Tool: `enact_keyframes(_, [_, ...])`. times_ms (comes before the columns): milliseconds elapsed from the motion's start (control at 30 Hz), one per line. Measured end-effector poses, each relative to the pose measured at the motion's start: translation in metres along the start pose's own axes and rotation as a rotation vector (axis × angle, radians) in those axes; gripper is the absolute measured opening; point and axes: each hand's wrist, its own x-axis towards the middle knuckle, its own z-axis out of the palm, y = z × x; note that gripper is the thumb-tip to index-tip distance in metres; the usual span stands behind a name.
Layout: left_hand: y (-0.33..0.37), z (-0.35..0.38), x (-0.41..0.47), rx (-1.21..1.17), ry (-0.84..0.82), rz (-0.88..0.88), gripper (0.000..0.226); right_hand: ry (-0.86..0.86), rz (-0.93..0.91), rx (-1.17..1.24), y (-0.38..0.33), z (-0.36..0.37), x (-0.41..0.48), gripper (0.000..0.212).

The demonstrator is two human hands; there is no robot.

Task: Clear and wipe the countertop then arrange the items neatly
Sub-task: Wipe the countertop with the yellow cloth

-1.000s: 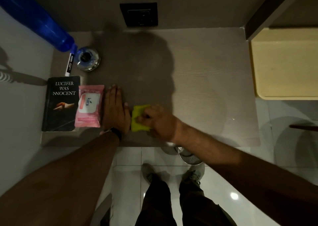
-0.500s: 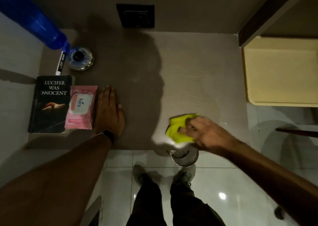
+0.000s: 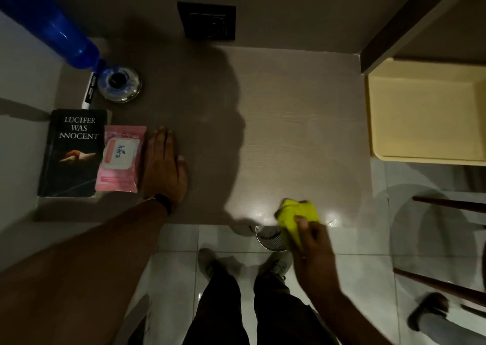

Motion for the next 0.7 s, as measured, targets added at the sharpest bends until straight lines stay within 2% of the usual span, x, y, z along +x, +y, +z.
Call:
enact_keyframes(67, [0.002,-0.002,0.0,-0.008,-0.003,0.006,0.064,-0.112,-0.105,-0.021,-0.023,0.013,0.004,0.063])
enact_keyframes(100, [0.003,-0.002,-0.001,-0.012,-0.002,0.008,0.063,-0.127,-0.149,-0.032,-0.034,0.017,0.009,0.059])
enact_keyframes(167, [0.003,-0.003,-0.001,-0.011,0.007,0.012,0.063,-0.084,-0.261,0.011,-0.049,0.023,0.021,0.043])
enact_keyframes(300, [0.001,-0.001,-0.001,-0.011,0.029,0.027,0.059,-0.031,-0.396,-0.056,-0.041,0.011,0.053,0.048])
enact_keyframes(500, [0.0,0.0,-0.001,-0.041,0.029,0.016,0.06,0.165,-0.229,-0.116,-0.032,-0.011,0.129,0.057])
enact_keyframes(633, [0.001,-0.002,-0.002,-0.027,0.012,0.017,0.061,0.185,-0.146,-0.113,-0.07,-0.007,0.209,0.057])
enact_keyframes(700, [0.0,0.0,-0.001,-0.018,0.011,0.023,0.062,0.129,-0.195,-0.162,-0.101,-0.001,0.255,0.052])
